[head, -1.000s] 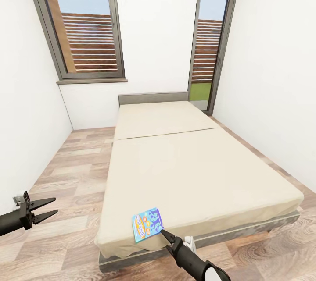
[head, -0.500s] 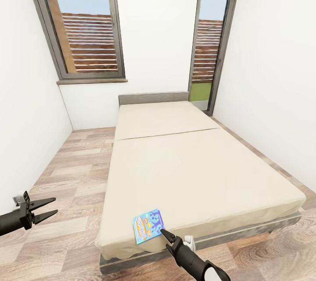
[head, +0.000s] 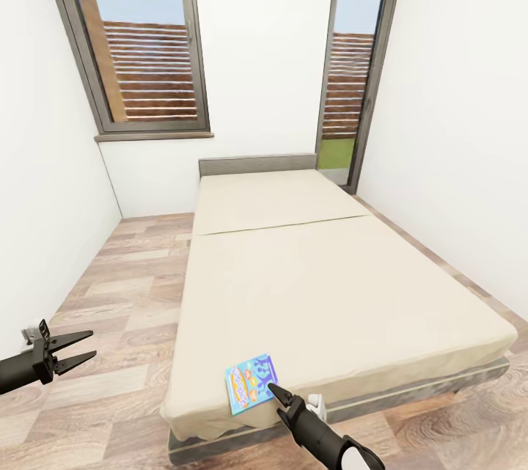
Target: Put all the toys in the child's room - the three board games (two on the bed and one on the table), the two jigsaw puzzles on the table, and the tennis ball on the table - inside the toy box on the table in the child's room.
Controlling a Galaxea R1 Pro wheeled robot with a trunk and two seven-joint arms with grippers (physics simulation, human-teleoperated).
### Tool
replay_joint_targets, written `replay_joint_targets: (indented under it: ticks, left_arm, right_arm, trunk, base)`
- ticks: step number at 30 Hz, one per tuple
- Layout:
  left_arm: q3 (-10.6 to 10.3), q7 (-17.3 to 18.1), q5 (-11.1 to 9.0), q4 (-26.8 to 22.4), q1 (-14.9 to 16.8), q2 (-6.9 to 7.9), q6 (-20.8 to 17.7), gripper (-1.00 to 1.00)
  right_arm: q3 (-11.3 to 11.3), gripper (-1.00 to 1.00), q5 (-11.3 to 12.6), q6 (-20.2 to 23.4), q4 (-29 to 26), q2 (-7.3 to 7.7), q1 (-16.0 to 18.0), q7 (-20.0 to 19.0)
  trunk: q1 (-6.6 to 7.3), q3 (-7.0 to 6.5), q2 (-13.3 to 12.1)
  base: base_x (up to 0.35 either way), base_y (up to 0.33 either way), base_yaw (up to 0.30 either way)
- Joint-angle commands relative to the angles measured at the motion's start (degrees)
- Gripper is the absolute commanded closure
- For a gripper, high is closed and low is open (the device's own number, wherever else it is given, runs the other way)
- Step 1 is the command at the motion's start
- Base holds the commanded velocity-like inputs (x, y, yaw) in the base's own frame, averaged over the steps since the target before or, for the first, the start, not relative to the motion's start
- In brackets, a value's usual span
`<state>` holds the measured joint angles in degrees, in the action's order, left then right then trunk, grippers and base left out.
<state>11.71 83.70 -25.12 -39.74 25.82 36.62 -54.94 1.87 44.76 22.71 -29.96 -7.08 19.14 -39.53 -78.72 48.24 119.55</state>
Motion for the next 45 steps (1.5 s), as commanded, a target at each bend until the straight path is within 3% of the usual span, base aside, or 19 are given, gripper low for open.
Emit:
replay_joint_targets:
  ticks: [1, 32, 33, 45]
  left_arm:
    - [-0.02, 0.15, -0.08, 0.01, 0.02, 0.02, -0.6, -1.0]
    - [-0.02, 0.13, -0.1, 0.02, 0.02, -0.02, -0.6, -1.0]
    - [-0.02, 0.12, -0.1, 0.02, 0.02, -0.04, -0.6, -1.0]
    - [-0.02, 0.14, -0.1, 0.1, 0.02, -0.01, -0.6, -1.0]
  right_arm:
    - [0.18, -1.0, 0.35, 0.52, -0.01, -0.03, 0.02, -0.06]
    - [0.15, -1.0, 0.01, 0.74, -0.01, -0.03, 0.02, -0.19]
    - [0.15, 1.0, 0.01, 0.75, -0.01, -0.03, 0.02, -0.19]
    - [0.15, 1.0, 0.0, 0.75, -0.01, -0.03, 0.02, -0.2]
  trunk:
    - [0.01, 0.05, 0.02]
    - [0.01, 0.05, 0.02]
    - [0.01, 0.05, 0.02]
    - [0.01, 0.05, 0.02]
  base:
    - [0.023, 0.023, 0.0]
    - [0.026, 0.021, 0.0]
    - [0.002, 0.0, 0.0]
    - [0.0, 0.0, 0.0]
